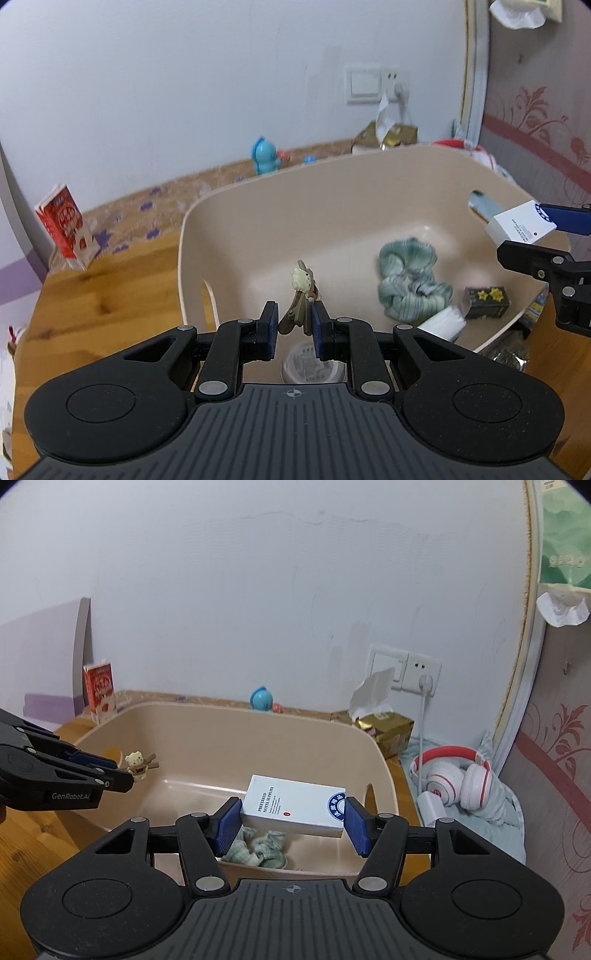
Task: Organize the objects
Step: 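Lower both held items into the basket and open both tools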
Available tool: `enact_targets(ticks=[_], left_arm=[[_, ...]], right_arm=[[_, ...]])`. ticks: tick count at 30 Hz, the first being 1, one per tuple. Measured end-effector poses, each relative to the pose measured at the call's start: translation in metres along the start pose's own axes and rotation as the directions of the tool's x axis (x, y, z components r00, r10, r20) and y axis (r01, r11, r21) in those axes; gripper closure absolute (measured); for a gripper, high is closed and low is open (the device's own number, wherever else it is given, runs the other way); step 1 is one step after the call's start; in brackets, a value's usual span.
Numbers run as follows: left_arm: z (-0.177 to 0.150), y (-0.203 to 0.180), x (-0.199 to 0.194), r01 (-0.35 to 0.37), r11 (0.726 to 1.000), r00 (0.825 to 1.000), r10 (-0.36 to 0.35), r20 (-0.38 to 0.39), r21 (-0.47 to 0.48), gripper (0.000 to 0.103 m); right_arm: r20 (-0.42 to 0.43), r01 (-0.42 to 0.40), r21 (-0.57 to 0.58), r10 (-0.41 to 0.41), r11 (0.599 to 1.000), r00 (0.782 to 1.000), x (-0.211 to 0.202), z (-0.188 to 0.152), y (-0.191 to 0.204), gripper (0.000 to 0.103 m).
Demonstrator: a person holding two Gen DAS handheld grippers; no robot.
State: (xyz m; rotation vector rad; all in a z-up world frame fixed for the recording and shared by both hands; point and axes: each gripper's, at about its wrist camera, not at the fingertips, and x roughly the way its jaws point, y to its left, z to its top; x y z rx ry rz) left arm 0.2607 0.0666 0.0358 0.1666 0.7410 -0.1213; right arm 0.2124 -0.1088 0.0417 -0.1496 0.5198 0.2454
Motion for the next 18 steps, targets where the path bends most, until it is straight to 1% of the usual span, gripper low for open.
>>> enact_targets(ticks=[4,9,10,11,12,13,14,16,18], left_arm=[[0.001,-0.004,0.002,-0.005,1.0,1.0,0.005,-0.026,0.023,0.084],[0.003,-0.007,0.003,-0.002,1.0,0.999,0.003,-0.044,0.018,0.082],[0.003,-0.007,0.003,-0.003,1.0,0.999,0.003,-0.042,0.016,0.078],[0.004,-0.007,0.002,-0.007,1.0,0.999,0.008,-0.037,0.013,0.065],[0.004,-0.006,0.0,-0.015,1.0,0.999,0.015,-0.029,0.007,0.058],[0.004,-0.006,-0.002,-0.022,1.0,1.0,0.022,-0.017,0.002,0.046],[0.004,-0.006,-0.005,-0.022,1.0,1.0,0.022,-0.005,0.0,0.039],[0.005,-0.007,-0.011,-0.016,1.0,1.0,0.016,0.012,0.001,0.037],[0.004,-0.009,-0.017,-0.026,1.0,0.999,0.026,0.028,0.002,0.029]], right_arm=[[-0.036,-0.004,-0.023,0.003,1.0,0.999,0.007,0.0,0.0,0.046],[-0.063,-0.016,-0.018,0.015,1.0,0.998,0.012,0.0,-0.004,0.045],[-0.063,-0.017,-0.017,0.016,1.0,0.998,0.012,0.0,-0.004,0.039],[-0.061,-0.017,-0.019,0.016,1.0,0.998,0.011,0.0,-0.005,0.037],[-0.057,-0.019,-0.021,0.018,1.0,0.998,0.009,0.0,-0.005,0.037],[-0.054,-0.019,-0.023,0.017,1.0,0.998,0.007,0.0,-0.005,0.036],[-0.048,-0.017,-0.027,0.016,0.999,0.999,0.004,0.0,-0.006,0.035],[-0.039,-0.017,-0.024,0.016,1.0,0.999,-0.001,0.001,-0.008,0.032],[-0.032,-0.027,-0.002,0.027,1.0,0.999,-0.006,0.002,-0.012,0.028]])
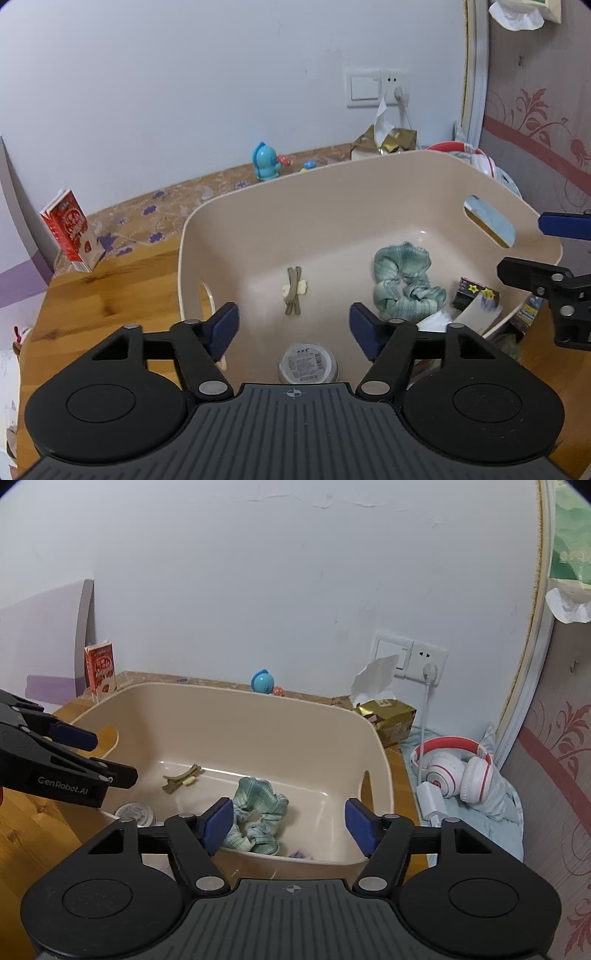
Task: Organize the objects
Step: 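Lower both held items into the basket and open both tools, then withdraw both tools from the basket toward the remaining items on the table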
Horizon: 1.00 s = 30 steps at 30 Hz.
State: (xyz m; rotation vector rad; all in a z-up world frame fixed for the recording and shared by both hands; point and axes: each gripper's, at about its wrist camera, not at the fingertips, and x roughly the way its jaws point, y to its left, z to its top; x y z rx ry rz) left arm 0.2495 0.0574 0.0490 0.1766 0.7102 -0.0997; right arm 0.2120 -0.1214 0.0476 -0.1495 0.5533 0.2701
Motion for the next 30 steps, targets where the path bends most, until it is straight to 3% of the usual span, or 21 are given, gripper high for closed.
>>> enact_targets(ticks=[3,5,11,21,30], left_arm=[[-0.001,-0.004,-0.009,-0.014,1.0,1.0,0.014,0.026,0.007,0.023],[-0.003,-0.006,-0.014,-0.011,1.0,0.999,0.01,0.036,0.008,0.021],[-0.011,-0.009,-0.037,-0.017,1.0,0.996,0.019,0.088,-0.021,0.015],[-0.03,-0.004,-0.071,-0.038,0.992,0.993,0.051,0.111,-0.119,0.013],[-0.055,-0.007,-0.076,-0.098,0.984,0.99,0.112,0.088,-0.146,0.013]], right_arm=[[0.022,-0.004,0.023,0.004,1.0,1.0,-0.009,0.001,-0.007,0.022],[0.04,0.008,0.014,-0.008,1.0,0.999,-0.017,0.001,-0.009,0.011],[0.072,0.035,-0.032,-0.033,0.999,0.997,-0.036,-0.003,-0.015,0.002],[0.019,0.05,-0.067,-0.049,0.996,0.999,-0.039,-0.024,-0.038,0.0],[-0.098,0.074,-0.043,-0.078,0.996,0.992,0.0,-0.047,-0.082,0.003]])
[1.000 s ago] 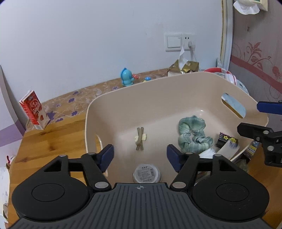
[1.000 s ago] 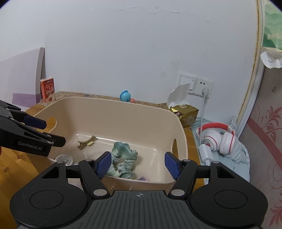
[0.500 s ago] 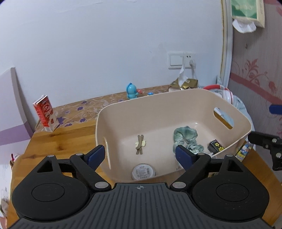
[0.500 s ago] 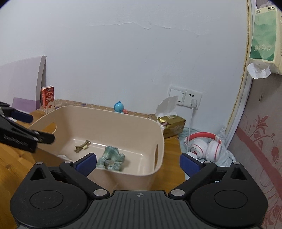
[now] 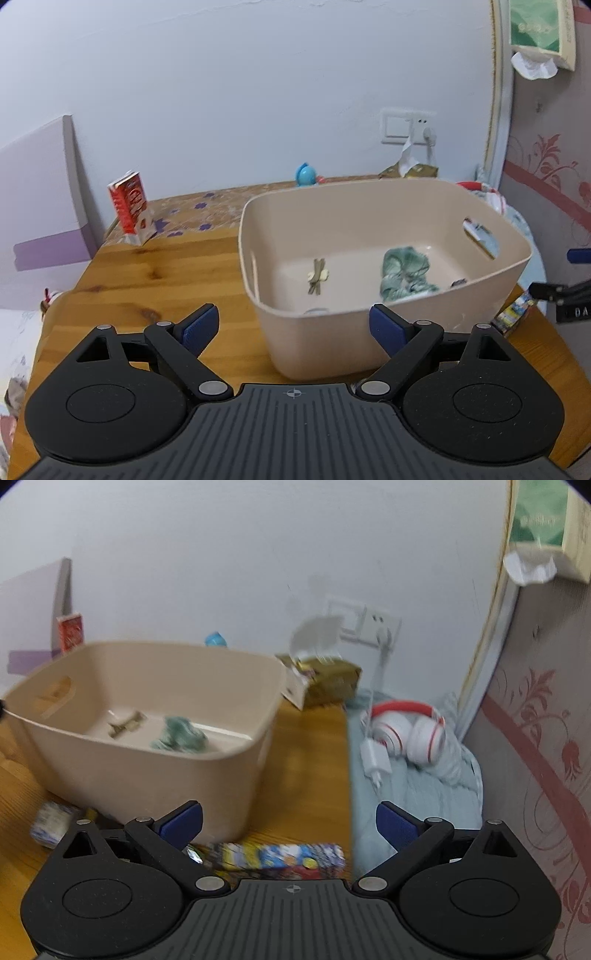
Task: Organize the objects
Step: 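Withdraw both tools from the basket toward the remaining items on the table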
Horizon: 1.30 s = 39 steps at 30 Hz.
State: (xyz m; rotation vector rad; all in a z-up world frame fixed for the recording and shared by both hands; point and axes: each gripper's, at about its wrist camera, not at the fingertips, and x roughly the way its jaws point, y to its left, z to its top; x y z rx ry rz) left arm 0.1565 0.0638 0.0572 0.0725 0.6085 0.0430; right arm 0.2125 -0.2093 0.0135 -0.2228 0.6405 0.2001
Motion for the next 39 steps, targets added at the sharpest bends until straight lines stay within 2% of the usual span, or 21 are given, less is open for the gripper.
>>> enact_targets(ticks=[7,14,21,28,39], left_arm=[[-0.025,-0.003,0.016,-0.01,0.999,0.998,0.008,-0.058,-0.031,0.013],[-0.037,-0.016,0.03,-0.004,1.0,0.996,0.003,-0.084,-0.022,0.013],[-0.038,-0.026,0.036,0.001,1.0,0.997,-0.001,-0.071,0.005,0.013],[-0.038,-0.027,0.041,0.018,1.0,0.997,-0.018,-0.073,-0.009,0.013],[-0.045,-0.028,0.042,0.05,0.998,0.994,-0.053,-0.092,-0.038,0.013]], right_arm=[[-0.023,0.063,-0.055,-0.064,0.996,0.998,0.037,0.001,-0.018,0.005],[-0.018,0.131,-0.201,-0.137,0.971,0.99,0.072,0.003,-0.019,0.005],[-0.009,0.104,-0.273,-0.111,0.956,0.994,0.082,-0.013,-0.012,0.005],[0.017,0.054,-0.19,-0.052,0.98,0.998,0.066,-0.034,-0.001,0.005],[0.052,-0.007,-0.169,0.017,0.986,0.998,0.029,-0.046,0.03,0.005]])
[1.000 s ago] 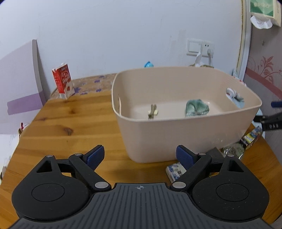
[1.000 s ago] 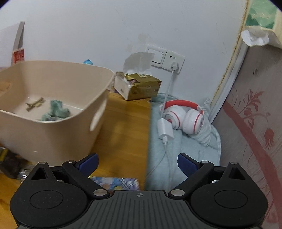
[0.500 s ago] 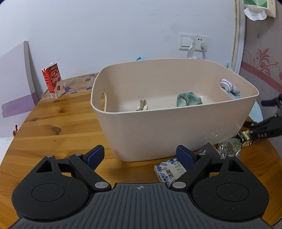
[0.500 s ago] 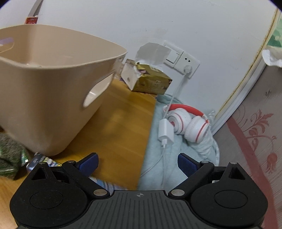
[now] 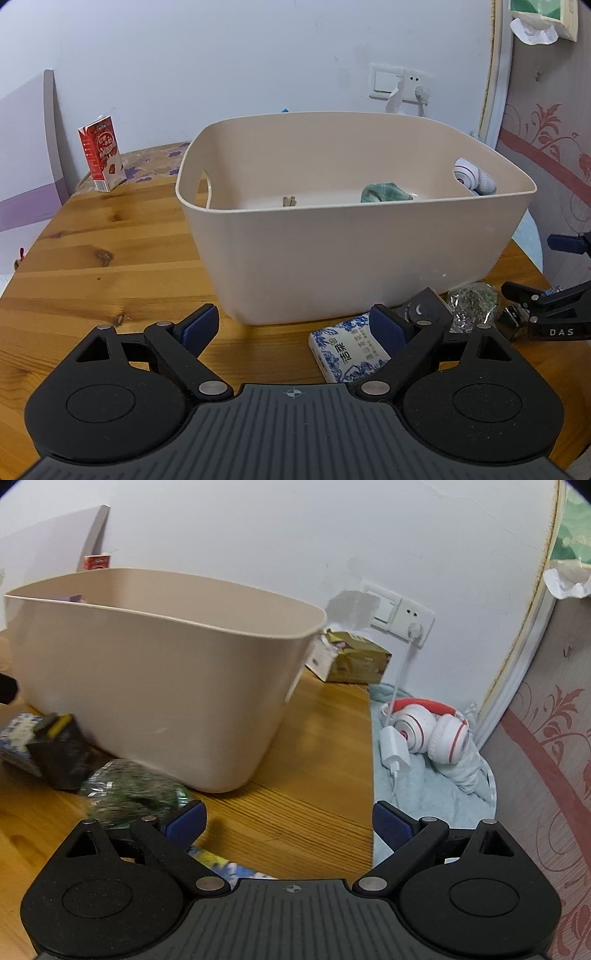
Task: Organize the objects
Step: 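Withdraw both tools from the basket toward the remaining items on the table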
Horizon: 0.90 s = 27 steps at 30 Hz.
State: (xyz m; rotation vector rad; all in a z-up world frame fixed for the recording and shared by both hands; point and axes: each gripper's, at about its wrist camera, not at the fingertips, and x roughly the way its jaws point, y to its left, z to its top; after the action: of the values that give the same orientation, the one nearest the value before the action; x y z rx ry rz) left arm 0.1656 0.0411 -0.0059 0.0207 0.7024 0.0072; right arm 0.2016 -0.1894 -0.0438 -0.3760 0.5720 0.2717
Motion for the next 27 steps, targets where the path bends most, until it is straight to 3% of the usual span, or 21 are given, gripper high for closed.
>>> enact_targets(ticks=[9,18,24,27], left_arm=[[-0.006,-0.016,0.0,0.039,0.999,0.999,-0.039,-0.029,0.002,0.013],[-0.015,-0.03,0.014,0.059,0.998,0.995,-0.059,-0.082,-0.003,0.013],[-0.018,-0.033,0.018,0.062,0.998,0.994,-0.061,-0.091,0.001,0.013],[-0.018,-0.031,0.017,0.061,0.998,0.994,-0.061,-0.09,0.002,0.013]], right_arm=[[0.042,-0.094,0.125,0.09,0.988,0.995,-0.038,-0.002,-0.018,0.0],[-0.028,-0.131,0.168,0.138,0.977,0.99,-0.032,-0.022,-0.005,0.0],[-0.016,-0.116,0.141,0.12,0.983,0.993,-0.023,-0.023,-0.008,0.0],[0.015,-0.19,0.099,0.189,0.977,0.982,-0.024,-0.021,-0.018,0.0]])
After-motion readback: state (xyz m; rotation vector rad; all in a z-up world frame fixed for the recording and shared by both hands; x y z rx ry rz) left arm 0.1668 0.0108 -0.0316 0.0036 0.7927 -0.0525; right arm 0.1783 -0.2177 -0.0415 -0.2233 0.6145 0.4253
